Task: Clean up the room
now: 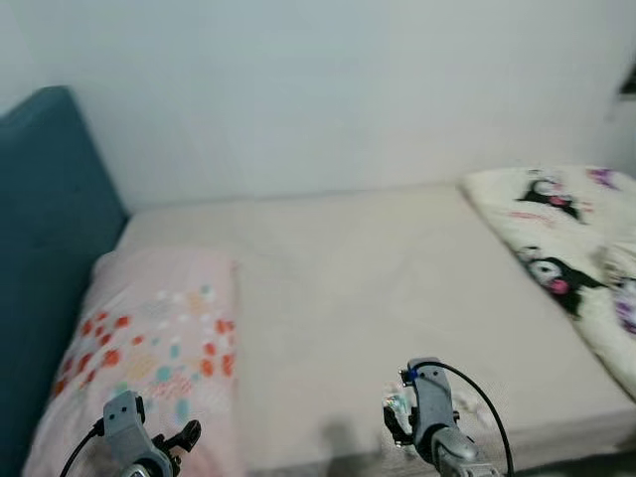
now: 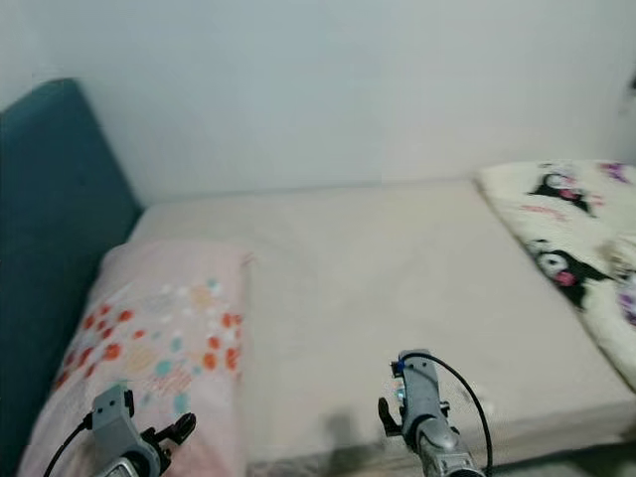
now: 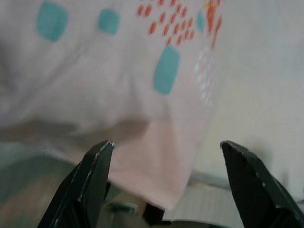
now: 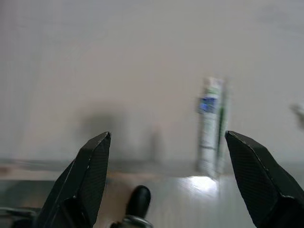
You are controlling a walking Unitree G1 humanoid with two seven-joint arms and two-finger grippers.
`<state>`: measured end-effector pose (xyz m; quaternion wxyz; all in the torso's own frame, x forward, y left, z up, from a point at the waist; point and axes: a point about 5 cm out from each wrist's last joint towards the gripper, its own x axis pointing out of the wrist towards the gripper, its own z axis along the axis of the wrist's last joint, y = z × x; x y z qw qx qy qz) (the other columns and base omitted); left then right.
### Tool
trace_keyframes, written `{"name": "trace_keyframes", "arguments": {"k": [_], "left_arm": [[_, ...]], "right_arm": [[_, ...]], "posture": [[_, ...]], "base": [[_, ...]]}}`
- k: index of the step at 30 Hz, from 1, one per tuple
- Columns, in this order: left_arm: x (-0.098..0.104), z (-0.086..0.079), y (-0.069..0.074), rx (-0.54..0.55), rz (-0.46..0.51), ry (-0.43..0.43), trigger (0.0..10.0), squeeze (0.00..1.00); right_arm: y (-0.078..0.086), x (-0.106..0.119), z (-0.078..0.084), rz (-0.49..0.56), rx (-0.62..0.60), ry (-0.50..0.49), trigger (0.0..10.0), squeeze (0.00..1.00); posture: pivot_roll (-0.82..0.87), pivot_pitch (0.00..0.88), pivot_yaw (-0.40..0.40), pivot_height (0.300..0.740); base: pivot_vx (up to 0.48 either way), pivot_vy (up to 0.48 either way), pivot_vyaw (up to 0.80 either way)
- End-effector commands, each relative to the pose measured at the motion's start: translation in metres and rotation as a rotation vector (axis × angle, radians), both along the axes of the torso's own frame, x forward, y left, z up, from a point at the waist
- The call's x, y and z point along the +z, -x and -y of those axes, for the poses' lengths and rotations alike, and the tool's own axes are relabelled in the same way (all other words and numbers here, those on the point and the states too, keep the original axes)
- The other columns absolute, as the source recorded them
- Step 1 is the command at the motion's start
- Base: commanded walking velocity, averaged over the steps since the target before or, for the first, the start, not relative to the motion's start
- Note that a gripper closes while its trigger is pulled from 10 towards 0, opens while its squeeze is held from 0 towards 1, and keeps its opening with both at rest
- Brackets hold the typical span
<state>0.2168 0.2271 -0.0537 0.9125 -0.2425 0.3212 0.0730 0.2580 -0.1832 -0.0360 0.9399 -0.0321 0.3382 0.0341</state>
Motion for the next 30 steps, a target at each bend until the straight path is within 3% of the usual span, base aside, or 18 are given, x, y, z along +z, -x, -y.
{"name": "trace_keyframes", "arguments": {"k": [1,10,20,30], "left_arm": [[0.001,0.008,-0.005,-0.04,0.003,0.004,10.0,0.0],[-0.001,0.016,-0.004,-0.073,0.011,0.036,10.0,0.0],[-0.002,0.017,-0.001,-0.078,0.011,0.037,10.0,0.0],[0.004,0.024,-0.012,-0.089,0.053,0.052,10.0,0.0]], "right_arm": [[0.003,-0.002,0.005,-0.008,-0.042,0.0,10.0,0.0],[0.005,-0.003,0.013,-0.029,-0.089,0.023,10.0,0.0],[0.001,0.0,0.012,-0.019,-0.095,0.023,10.0,0.0],[-0.005,0.004,0.011,0.01,-0.097,-0.01,10.0,0.0]], "posture": [[-0.09,0.045,0.004,0.74],[-0.09,0.048,0.002,0.74],[-0.1,0.049,0.003,0.74],[-0.1,0.054,-0.002,0.74]], "base": [[0.0,-0.472,0.0],[0.0,-0.472,0.0],[0.0,-0.472,0.0],[0.0,-0.472,0.0]]}}
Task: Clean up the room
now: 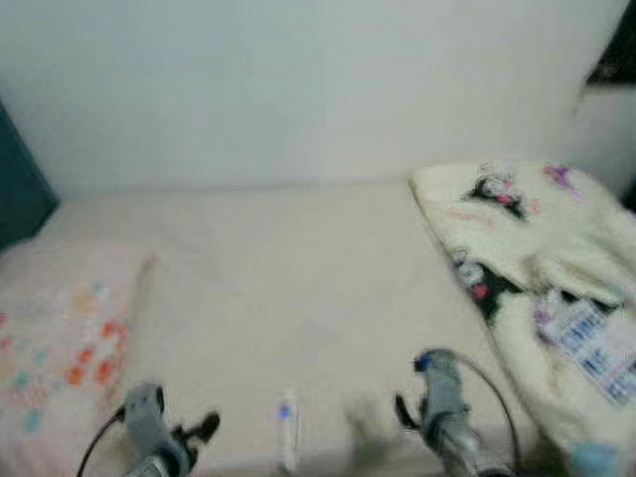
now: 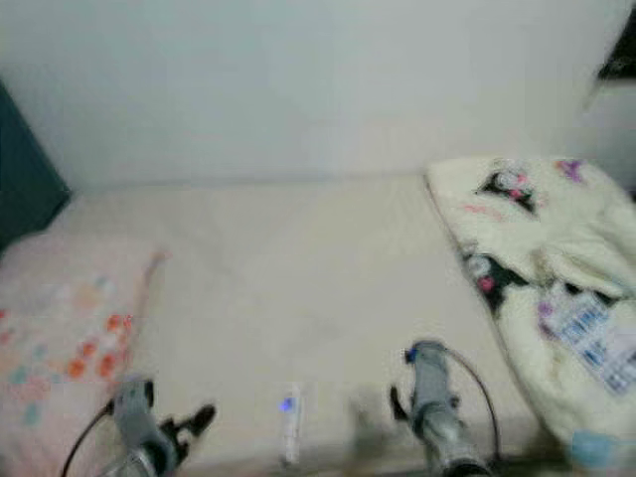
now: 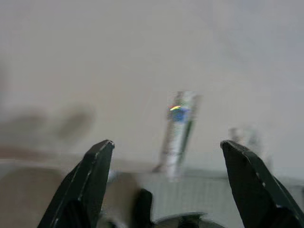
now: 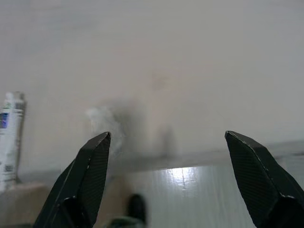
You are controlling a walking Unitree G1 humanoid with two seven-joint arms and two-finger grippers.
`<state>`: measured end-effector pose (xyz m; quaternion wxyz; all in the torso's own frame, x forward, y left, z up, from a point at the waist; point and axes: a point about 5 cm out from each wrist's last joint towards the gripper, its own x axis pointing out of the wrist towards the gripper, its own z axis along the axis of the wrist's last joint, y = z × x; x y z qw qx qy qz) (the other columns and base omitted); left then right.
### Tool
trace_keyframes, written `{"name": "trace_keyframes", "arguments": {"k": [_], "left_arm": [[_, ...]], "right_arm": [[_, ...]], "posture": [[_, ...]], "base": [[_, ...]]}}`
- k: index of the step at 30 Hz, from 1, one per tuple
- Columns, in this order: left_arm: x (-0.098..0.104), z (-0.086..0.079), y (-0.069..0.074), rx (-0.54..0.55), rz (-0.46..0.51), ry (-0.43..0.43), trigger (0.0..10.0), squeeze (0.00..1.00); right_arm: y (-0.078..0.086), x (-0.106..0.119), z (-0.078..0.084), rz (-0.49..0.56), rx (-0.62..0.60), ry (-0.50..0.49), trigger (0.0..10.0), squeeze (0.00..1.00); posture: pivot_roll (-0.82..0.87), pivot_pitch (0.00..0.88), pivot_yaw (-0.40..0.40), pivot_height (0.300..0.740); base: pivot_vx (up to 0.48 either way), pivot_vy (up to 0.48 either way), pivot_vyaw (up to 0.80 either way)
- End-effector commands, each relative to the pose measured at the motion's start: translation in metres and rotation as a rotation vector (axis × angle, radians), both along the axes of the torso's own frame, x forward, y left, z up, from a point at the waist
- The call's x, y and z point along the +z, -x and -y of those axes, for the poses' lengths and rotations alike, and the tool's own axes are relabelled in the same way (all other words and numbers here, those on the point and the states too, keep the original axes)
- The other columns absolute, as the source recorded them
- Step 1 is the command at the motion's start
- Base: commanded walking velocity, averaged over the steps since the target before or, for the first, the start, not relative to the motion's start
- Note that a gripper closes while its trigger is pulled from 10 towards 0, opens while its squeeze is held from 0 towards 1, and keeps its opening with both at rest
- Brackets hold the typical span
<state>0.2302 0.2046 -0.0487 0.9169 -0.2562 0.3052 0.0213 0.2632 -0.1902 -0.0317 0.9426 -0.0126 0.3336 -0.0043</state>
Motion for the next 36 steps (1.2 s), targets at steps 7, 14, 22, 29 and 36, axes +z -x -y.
{"name": "trace_keyframes", "arguments": {"k": [7,14,22,29,36], "left_arm": [[0.008,0.001,-0.013,0.017,0.032,-0.016,10.0,0.0],[0.017,0.004,-0.024,0.002,0.076,-0.02,10.0,0.0],[0.022,0.005,-0.031,-0.01,0.103,-0.033,10.0,0.0],[0.024,0.003,-0.034,0.036,0.101,-0.049,10.0,0.0],[0.021,-0.01,-0.028,0.054,0.059,-0.201,10.0,0.0]], "right_arm": [[-0.007,0.006,0.001,0.027,0.005,0.0,10.0,0.0],[-0.016,0.014,-0.003,0.07,0.018,-0.024,10.0,0.0],[-0.029,0.025,-0.012,0.129,0.052,-0.05,10.0,0.0],[-0.034,0.031,-0.019,0.156,0.076,-0.063,10.0,0.0],[-0.046,0.045,-0.048,0.225,0.231,-0.164,10.0,0.0]], "posture": [[-0.1,0.053,-0.005,0.74],[-0.1,0.048,-0.003,0.74],[-0.1,0.05,0.0,0.74],[-0.1,0.055,0.0,0.74],[-0.11,0.067,0.0,0.715]], "base": [[0.0,-0.269,0.0],[0.0,0.0,0.0],[0.0,-0.291,0.0],[0.0,-0.199,0.0],[0.0,0.0,0.0]]}}
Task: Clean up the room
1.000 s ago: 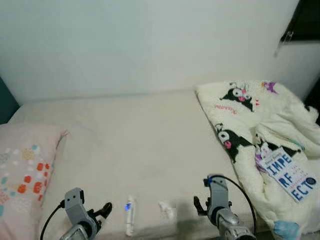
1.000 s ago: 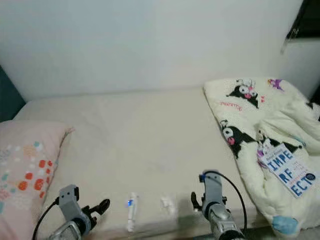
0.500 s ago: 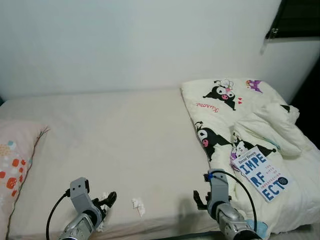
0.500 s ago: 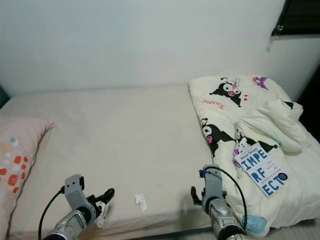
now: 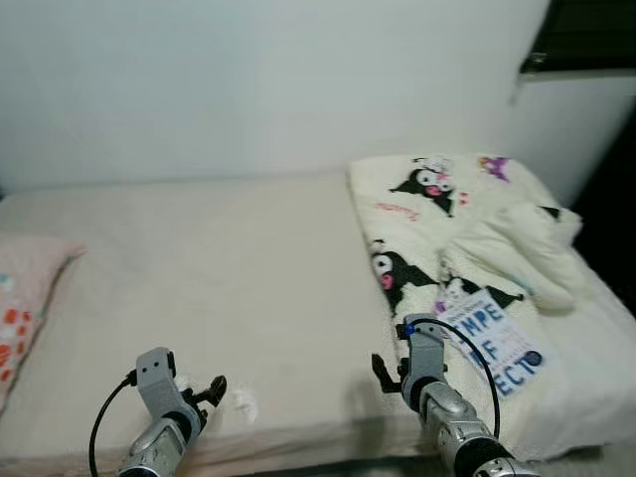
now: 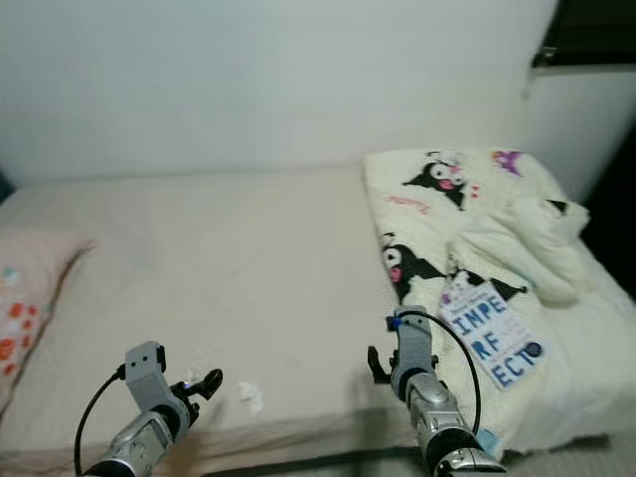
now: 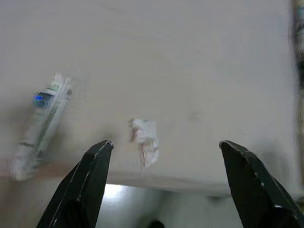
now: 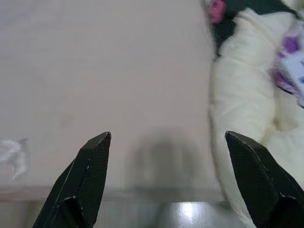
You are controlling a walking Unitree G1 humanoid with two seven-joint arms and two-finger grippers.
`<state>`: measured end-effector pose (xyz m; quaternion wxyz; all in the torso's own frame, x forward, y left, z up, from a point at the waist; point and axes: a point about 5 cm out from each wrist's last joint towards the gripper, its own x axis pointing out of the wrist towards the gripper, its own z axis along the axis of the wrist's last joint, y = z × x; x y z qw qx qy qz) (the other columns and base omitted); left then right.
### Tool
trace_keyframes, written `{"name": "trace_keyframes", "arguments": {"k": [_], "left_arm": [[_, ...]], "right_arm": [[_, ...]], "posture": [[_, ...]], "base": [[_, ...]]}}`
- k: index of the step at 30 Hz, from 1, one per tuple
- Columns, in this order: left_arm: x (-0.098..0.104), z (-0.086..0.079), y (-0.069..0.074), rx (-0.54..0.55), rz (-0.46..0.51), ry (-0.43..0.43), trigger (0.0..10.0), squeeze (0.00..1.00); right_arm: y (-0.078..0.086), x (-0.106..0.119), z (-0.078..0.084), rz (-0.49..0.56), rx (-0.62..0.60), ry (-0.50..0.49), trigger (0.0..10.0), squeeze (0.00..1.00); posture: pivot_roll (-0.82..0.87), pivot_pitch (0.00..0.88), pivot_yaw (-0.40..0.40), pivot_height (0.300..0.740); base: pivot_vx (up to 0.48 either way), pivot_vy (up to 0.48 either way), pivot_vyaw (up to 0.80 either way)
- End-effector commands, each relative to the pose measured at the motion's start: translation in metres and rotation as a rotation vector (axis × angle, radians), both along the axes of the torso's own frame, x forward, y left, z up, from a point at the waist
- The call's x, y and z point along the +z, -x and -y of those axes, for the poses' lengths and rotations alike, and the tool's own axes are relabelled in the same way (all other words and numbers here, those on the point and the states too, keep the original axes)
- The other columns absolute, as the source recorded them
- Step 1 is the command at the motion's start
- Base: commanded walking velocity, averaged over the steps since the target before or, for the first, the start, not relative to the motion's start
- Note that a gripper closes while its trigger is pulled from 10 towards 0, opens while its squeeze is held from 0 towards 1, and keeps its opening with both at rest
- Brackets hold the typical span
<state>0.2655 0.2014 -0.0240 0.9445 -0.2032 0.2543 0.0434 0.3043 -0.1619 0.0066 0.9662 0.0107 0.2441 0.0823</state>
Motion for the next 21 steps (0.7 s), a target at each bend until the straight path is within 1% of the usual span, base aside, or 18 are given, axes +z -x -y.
{"name": "trace_keyframes", "arguments": {"k": [1,2,4,6,8,10,14,18,21], "left_arm": [[-0.005,-0.014,0.009,0.032,-0.045,-0.09,10.0,0.0],[-0.005,-0.014,0.009,0.032,-0.045,-0.09,10.0,0.0],[-0.005,-0.016,0.009,0.025,-0.048,-0.143,10.0,0.0],[-0.005,-0.016,0.009,0.025,-0.048,-0.143,10.0,0.0],[-0.002,-0.017,0.008,0.008,-0.041,-0.217,10.0,0.0],[0.0,-0.017,0.006,-0.011,-0.032,-0.264,10.0,0.0],[0.002,-0.016,0.002,-0.045,-0.022,-0.295,10.0,0.0],[0.003,-0.015,0.001,-0.061,-0.017,-0.304,10.0,0.0],[0.005,-0.011,-0.002,-0.103,-0.008,-0.315,10.0,0.0]], "right_arm": [[-0.006,0.009,-0.024,0.052,0.114,-0.071,10.0,0.0],[-0.006,0.009,-0.024,0.052,0.114,-0.071,10.0,0.0],[-0.006,0.012,-0.036,0.068,0.202,-0.088,10.0,0.0],[-0.006,0.012,-0.036,0.068,0.202,-0.088,10.0,0.0],[-0.003,0.014,-0.053,0.077,0.306,-0.113,10.0,0.0],[-0.001,0.015,-0.061,0.078,0.357,-0.128,10.0,0.0],[0.001,0.014,-0.067,0.075,0.388,-0.143,10.0,0.0],[0.002,0.014,-0.068,0.074,0.4,-0.151,10.0,0.0],[0.003,0.015,-0.068,0.077,0.412,-0.157,10.0,0.0]], "posture": [[-0.11,0.067,0.0,0.71],[-0.11,0.067,0.0,0.71],[-0.11,0.069,-0.001,0.7],[-0.11,0.069,-0.001,0.695],[-0.12,0.071,-0.005,0.685],[-0.12,0.074,-0.006,0.675],[-0.13,0.077,-0.006,0.66],[-0.13,0.078,-0.005,0.65],[-0.14,0.081,-0.005,0.64]], "base": [[0.0,0.0,0.0],[0.0,0.0,0.0],[0.0,0.0,0.0],[0.0,0.0,0.0],[0.0,0.0,0.0],[0.0,0.0,0.0],[0.0,0.0,0.0],[0.0,0.0,0.0],[0.0,0.0,0.0]]}}
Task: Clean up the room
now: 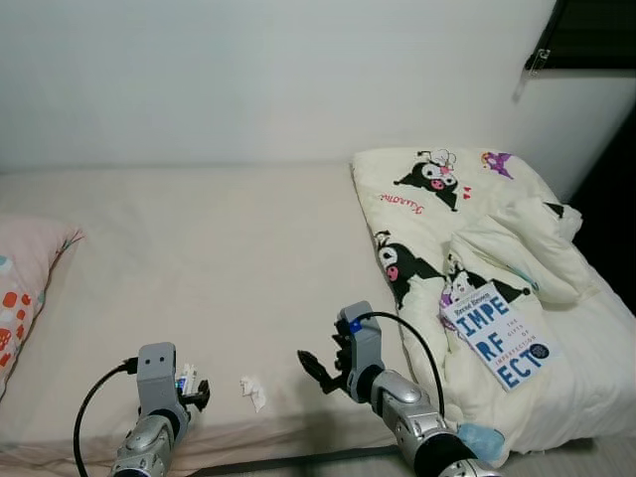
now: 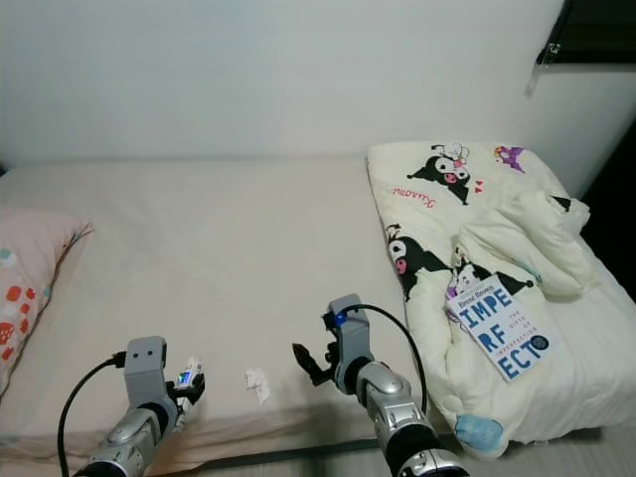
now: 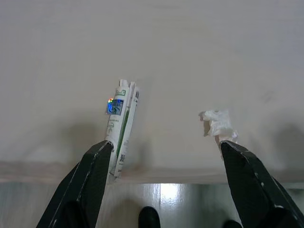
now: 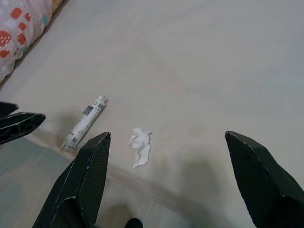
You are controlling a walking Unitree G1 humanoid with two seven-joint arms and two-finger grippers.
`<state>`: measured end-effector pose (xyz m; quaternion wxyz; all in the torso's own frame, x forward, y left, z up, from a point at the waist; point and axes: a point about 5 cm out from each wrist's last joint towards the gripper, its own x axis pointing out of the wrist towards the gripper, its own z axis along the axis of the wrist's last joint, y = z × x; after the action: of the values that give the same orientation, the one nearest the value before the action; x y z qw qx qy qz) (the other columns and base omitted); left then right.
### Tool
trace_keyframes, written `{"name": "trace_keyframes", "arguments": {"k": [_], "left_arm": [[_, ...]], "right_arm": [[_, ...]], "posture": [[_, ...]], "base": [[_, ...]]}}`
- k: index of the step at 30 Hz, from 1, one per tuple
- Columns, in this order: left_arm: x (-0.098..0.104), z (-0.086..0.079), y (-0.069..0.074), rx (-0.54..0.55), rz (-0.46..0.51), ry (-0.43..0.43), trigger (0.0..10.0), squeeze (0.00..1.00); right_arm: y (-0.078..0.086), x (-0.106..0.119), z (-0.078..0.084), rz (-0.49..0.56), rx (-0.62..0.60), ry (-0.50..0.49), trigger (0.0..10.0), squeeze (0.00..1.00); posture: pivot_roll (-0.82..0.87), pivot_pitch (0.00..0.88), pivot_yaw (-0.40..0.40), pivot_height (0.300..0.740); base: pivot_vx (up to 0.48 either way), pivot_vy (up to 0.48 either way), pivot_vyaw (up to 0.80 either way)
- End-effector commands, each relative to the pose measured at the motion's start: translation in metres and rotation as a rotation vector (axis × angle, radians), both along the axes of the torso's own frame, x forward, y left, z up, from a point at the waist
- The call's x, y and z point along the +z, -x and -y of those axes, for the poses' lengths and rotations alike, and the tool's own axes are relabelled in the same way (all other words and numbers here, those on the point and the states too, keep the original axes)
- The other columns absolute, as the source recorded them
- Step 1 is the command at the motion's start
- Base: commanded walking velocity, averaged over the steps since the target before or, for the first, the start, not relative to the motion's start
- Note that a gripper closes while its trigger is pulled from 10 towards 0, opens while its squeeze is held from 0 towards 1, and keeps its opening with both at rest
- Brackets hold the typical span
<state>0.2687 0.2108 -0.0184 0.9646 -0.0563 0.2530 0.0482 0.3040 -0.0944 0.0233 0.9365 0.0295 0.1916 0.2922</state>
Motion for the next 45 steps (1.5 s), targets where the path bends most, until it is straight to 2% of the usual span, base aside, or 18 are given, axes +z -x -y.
{"name": "trace_keyframes", "arguments": {"k": [1,10,12,13,14,17,25,29,31,36,38,39,42,45], "left_arm": [[0.0,0.0,0.0,-0.064,-0.009,-0.041,10.0,0.0],[0.006,0.007,-0.008,-0.103,0.016,-0.084,10.0,0.0],[0.014,0.011,-0.017,-0.11,0.061,-0.105,10.0,0.0],[0.014,0.011,-0.017,-0.11,0.061,-0.105,10.0,0.0],[0.024,0.011,-0.025,-0.1,0.115,-0.156,10.0,0.0],[0.035,0.009,-0.034,-0.075,0.163,-0.198,10.0,0.0],[0.041,0.009,-0.041,-0.084,0.162,-0.213,10.0,0.0],[0.04,-0.001,-0.041,-0.036,0.113,-0.241,10.0,0.0],[0.043,-0.011,-0.042,0.031,0.114,-0.251,10.0,0.0],[0.05,-0.019,-0.046,0.079,0.136,-0.278,10.0,0.0],[0.066,-0.029,-0.054,0.14,0.196,-0.31,10.0,0.0],[0.066,-0.029,-0.054,0.14,0.196,-0.31,10.0,0.0],[0.083,-0.038,-0.062,0.182,0.265,-0.334,10.0,0.0],[0.098,-0.055,-0.065,0.225,0.31,-0.412,10.0,0.0]], "right_arm": [[0.003,-0.001,0.0,-0.01,0.014,-0.007,10.0,0.0],[0.003,0.002,-0.002,0.003,0.038,-0.014,10.0,0.0],[0.005,0.004,-0.004,0.01,0.056,-0.022,10.0,0.0],[0.005,0.004,-0.004,0.01,0.056,-0.022,10.0,0.0],[0.006,0.004,-0.004,0.012,0.065,-0.028,10.0,0.0],[0.007,0.005,-0.004,0.015,0.063,-0.035,10.0,0.0],[0.007,0.007,-0.003,0.022,0.062,-0.043,10.0,0.0],[0.008,0.01,-0.003,0.03,0.06,-0.047,10.0,0.0],[0.008,0.012,-0.003,0.04,0.058,-0.047,10.0,0.0],[0.007,0.015,-0.001,0.052,0.058,-0.055,10.0,0.0],[0.006,0.022,0.0,0.07,0.063,-0.07,10.0,0.0],[0.006,0.022,0.0,0.07,0.063,-0.07,10.0,0.0],[0.005,0.026,0.002,0.081,0.064,-0.076,10.0,0.0],[0.005,0.027,0.002,0.084,0.064,-0.075,10.0,0.0]], "posture": [[-0.14,0.083,-0.005,0.635],[-0.15,0.087,-0.009,0.615],[-0.15,0.09,-0.01,0.605],[-0.15,0.09,-0.01,0.605],[-0.15,0.094,-0.01,0.595],[-0.15,0.095,-0.008,0.58],[-0.15,0.109,-0.006,0.55],[-0.16,0.118,-0.007,0.53],[-0.17,0.123,-0.007,0.52],[-0.18,0.127,-0.008,0.51],[-0.18,0.132,-0.009,0.5],[-0.18,0.132,-0.009,0.5],[-0.18,0.137,-0.01,0.49],[-0.17,0.142,-0.01,0.475]], "base": [[0.0,0.0,0.0],[0.0,0.0,0.0],[0.0,0.0,0.0],[0.0,0.0,0.0],[0.0,0.0,0.0],[0.0,0.0,0.0],[0.0,0.0,0.0],[0.0,0.0,0.0],[0.0,0.0,0.0],[0.0,0.0,0.0],[0.0,0.0,0.0],[0.0,0.0,0.0],[0.0,0.0,0.0],[0.0,0.0,0.0]]}}
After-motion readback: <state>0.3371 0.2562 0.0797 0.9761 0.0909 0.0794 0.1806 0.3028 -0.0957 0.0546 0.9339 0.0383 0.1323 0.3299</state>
